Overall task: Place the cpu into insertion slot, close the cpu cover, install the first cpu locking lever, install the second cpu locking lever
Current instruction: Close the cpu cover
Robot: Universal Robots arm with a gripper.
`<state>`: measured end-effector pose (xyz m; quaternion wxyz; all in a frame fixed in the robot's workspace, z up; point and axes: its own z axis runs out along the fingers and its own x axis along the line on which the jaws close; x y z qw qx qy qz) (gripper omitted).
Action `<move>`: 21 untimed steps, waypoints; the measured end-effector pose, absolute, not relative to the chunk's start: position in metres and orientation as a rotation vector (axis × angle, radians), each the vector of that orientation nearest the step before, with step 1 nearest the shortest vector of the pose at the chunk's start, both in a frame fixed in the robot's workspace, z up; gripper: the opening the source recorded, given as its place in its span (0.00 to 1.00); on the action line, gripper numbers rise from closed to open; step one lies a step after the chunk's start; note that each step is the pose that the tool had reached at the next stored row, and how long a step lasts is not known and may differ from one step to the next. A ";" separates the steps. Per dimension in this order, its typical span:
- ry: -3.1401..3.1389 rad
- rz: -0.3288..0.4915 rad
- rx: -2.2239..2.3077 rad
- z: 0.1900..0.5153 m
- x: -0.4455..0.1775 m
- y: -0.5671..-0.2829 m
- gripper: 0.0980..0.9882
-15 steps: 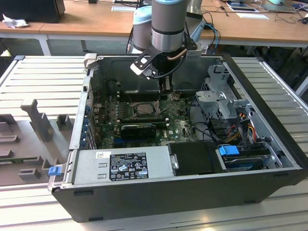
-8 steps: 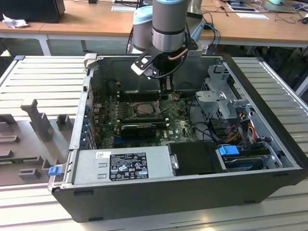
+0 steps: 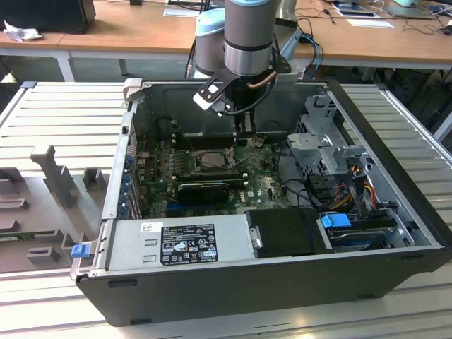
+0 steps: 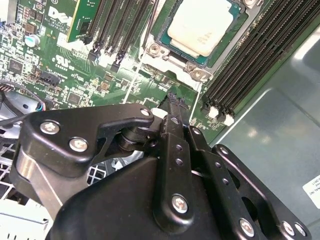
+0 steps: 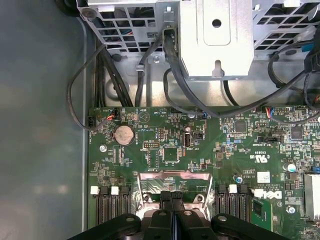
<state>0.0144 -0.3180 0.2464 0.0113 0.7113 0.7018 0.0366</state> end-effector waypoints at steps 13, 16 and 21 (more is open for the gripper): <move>2.189 0.113 2.219 0.248 0.024 -0.318 0.01; 2.189 0.114 2.219 0.255 0.024 -0.318 0.01; 2.190 0.113 2.219 0.260 0.029 -0.318 0.01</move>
